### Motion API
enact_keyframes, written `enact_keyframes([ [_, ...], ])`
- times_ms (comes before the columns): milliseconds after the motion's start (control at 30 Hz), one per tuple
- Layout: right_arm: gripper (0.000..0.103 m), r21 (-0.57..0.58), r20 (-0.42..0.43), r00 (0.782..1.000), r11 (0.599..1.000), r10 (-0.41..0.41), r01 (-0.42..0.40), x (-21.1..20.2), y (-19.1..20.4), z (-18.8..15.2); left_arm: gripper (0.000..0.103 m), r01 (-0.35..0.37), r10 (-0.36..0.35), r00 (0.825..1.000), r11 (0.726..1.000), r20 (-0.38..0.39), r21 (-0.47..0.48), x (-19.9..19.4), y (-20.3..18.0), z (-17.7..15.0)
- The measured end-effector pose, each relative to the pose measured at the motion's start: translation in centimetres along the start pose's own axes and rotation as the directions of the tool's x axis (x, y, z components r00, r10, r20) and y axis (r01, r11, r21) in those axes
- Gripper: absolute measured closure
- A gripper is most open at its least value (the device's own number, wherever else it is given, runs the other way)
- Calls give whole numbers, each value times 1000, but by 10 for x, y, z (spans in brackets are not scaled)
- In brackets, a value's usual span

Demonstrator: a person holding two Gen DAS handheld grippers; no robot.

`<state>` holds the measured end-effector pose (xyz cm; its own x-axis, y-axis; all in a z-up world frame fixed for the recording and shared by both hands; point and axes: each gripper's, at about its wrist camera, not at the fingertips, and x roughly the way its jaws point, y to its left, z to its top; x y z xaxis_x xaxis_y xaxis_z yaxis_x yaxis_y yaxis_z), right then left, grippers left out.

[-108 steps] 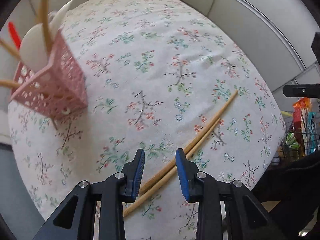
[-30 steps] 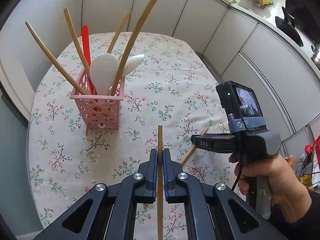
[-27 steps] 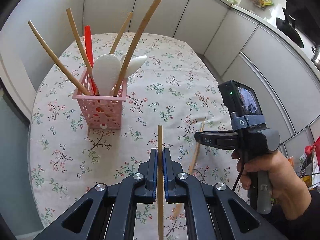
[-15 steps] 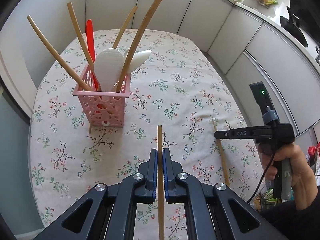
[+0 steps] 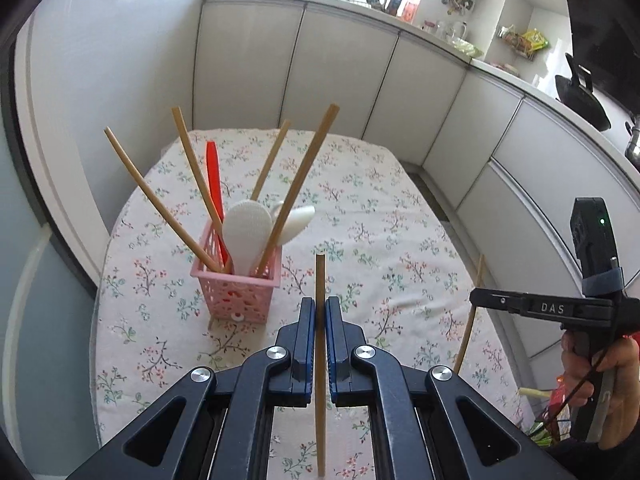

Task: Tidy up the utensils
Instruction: 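Lower the left gripper's chopstick into the pink basket and open it while the right carries its chopstick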

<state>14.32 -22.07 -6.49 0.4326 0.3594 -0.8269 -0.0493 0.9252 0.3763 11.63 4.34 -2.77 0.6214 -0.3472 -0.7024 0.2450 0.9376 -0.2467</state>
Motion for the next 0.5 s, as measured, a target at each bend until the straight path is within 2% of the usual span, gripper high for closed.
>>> enact_keyframes([
  [100, 97, -30, 55, 998, 999, 29, -27, -15, 15, 1, 98, -17, 17, 996, 1000, 84, -2, -17, 0, 9],
  [200, 98, -46, 100, 994, 998, 44, -40, -27, 22, 3, 98, -41, 43, 982, 999, 182, -16, -35, 0, 18],
  [267, 98, -45, 116, 991, 997, 60, -55, -31, 24, 7, 98, -90, 94, 961, 996, 260, -27, -49, -1, 24],
  [333, 98, -48, 129, 989, 997, 66, -60, -33, 27, 10, 98, -121, 132, 932, 991, 337, -53, -62, -2, 30],
  [500, 98, -47, 136, 987, 996, 83, -77, -32, 28, 17, 98, -137, 167, 860, 986, 482, -97, -86, -5, 39],
])
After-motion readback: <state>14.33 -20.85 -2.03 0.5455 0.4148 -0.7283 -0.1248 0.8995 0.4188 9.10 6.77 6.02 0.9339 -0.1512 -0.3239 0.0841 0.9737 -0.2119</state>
